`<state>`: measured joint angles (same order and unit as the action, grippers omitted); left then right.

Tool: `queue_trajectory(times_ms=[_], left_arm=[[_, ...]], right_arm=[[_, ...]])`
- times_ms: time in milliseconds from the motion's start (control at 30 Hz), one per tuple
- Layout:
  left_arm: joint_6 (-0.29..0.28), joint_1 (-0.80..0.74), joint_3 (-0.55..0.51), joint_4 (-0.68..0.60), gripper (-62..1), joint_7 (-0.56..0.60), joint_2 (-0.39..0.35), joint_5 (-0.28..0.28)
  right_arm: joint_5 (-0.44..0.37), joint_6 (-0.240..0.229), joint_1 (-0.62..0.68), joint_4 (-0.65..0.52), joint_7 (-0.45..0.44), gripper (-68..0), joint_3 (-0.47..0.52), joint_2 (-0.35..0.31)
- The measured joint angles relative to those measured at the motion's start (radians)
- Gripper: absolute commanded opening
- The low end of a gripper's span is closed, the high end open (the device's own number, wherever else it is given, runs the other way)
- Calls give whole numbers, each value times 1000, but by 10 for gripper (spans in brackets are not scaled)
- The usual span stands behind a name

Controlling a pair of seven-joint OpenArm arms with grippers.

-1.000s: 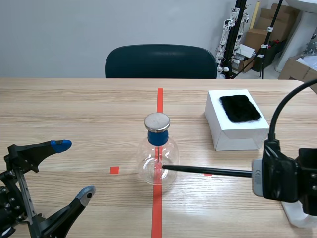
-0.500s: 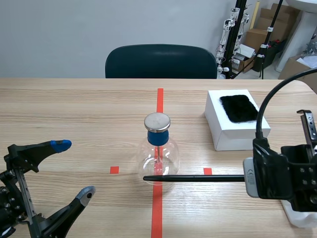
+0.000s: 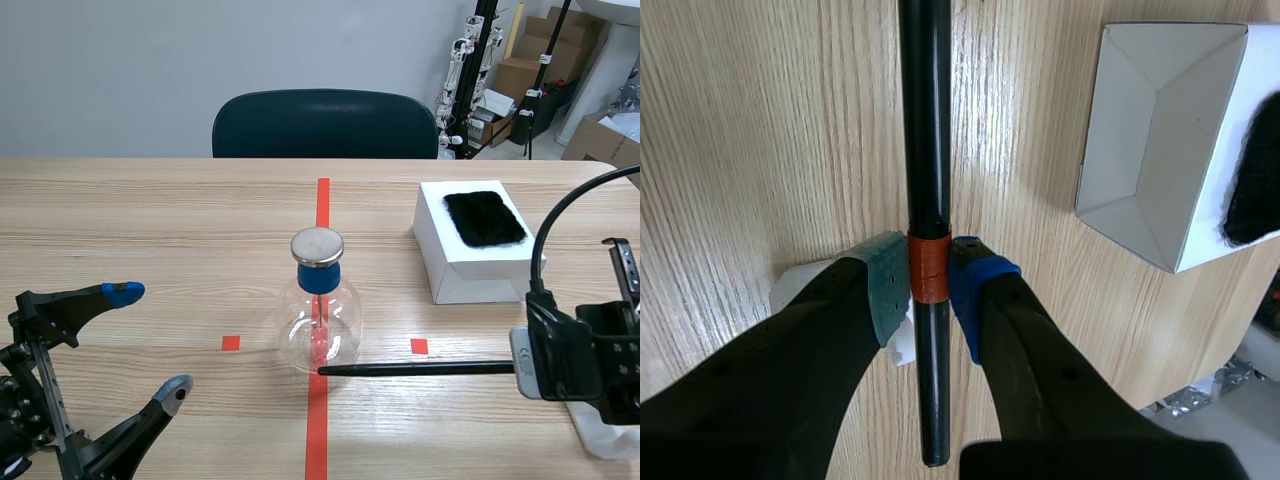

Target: Do the electroscope experiment. put the rod down on the box

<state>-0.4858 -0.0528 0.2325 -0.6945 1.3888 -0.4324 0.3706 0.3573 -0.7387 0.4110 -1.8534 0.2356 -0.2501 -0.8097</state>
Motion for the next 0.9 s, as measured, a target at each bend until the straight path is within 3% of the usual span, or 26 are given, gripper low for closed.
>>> queue_trajectory(times_ms=[567, 767, 900], left_arm=[[0, 0, 0, 0, 14, 0, 0, 0], [0, 0, 0, 0, 14, 0, 0, 0], [0, 0, 0, 0, 14, 0, 0, 0]], right_arm=[[13, 1, -2, 95, -45, -669, -74, 0], [12, 0, -71, 145, -44, -669, -169, 2], [24, 1, -111, 194, -35, -669, -178, 28]])
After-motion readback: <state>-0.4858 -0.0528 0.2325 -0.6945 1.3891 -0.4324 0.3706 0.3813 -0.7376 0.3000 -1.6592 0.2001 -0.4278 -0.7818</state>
